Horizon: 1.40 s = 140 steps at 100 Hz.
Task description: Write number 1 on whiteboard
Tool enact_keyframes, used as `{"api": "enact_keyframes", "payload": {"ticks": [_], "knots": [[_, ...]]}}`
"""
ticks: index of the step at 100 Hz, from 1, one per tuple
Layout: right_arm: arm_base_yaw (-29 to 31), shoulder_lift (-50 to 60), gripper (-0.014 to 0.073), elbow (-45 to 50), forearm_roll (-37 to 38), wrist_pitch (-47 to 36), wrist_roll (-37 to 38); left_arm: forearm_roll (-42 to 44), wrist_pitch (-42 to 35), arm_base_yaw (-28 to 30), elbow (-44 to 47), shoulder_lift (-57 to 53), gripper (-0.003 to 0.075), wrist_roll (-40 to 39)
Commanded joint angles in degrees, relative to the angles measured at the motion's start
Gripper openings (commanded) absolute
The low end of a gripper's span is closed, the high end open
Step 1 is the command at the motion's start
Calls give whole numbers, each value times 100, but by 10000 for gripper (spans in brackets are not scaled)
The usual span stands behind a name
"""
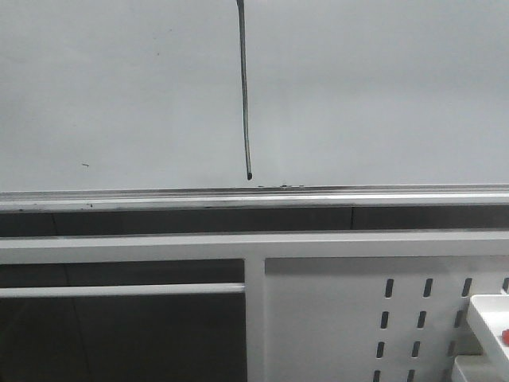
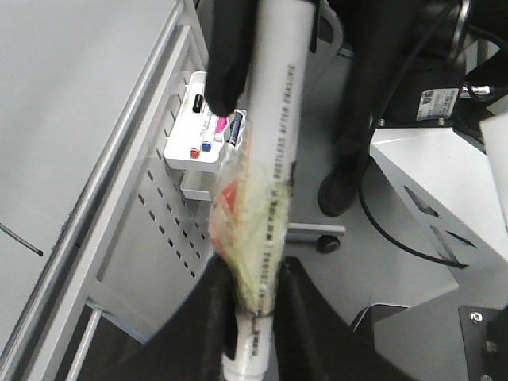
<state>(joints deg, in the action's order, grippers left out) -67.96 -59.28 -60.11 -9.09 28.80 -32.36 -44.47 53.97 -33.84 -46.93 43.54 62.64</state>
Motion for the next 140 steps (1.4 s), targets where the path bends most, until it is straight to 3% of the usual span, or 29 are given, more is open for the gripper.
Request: {"api": "enact_keyframes", "payload": {"ticks": [1, 8, 15, 34, 39, 50, 65, 76, 86, 93, 103, 108, 116, 128, 140], "knots": [[118, 190, 492, -217, 86, -368, -23, -459, -671, -15, -90, 25, -20, -142], [275, 380, 478, -217, 145, -280, 60, -761, -1107, -15, 68, 25, -20, -142], [472, 648, 393, -217, 150, -157, 69, -1153, -1736, -15, 302, 25, -20, -142], [1057, 1677, -15, 156, 190, 3, 96, -2206, -3844, -15, 1071, 25, -20, -124], [1169, 2017, -77, 379, 196, 14, 133, -2543, -4337, -15, 1253, 25, -20, -2], [1345, 2660, -48, 999, 463, 0, 564, -3129, -5019, -91, 1492, 74, -20, 385], [1498, 3481, -48, 2067, 1556, -120, 1655, -3449, -5328, -403, 1481, 420, -20, 417], [1570, 3868, -48, 2731, 2604, -146, 2765, -3665, -6277, -796, 1468, 769, -20, 417], [1579, 4150, -48, 3078, 3222, -146, 3328, -3490, -7047, -1281, 1468, 1001, -20, 357], [1579, 4255, -48, 3201, 3302, -124, 3504, -2775, -7351, -1628, 1468, 1114, -20, -247], [1579, 4304, -48, 3227, 3311, -44, 3517, -1025, -8105, -2107, 1468, 1297, -20, -2027], [1579, 4304, -48, 3227, 3311, -35, 3517, -574, -8581, -2280, 1468, 1458, -20, -2836], [1579, 4304, -48, 3227, 3324, -35, 3517, -460, -9099, -2392, 1468, 1744, -20, -3317], [1579, 4313, -48, 3227, 3324, -19, 3517, -596, -9112, -2392, 1468, 2087, -20, -3496], [1579, 4313, -48, 3227, 3324, -17, 3559, -716, -9627, -2392, 1468, 2416, -20, -3937]]}}
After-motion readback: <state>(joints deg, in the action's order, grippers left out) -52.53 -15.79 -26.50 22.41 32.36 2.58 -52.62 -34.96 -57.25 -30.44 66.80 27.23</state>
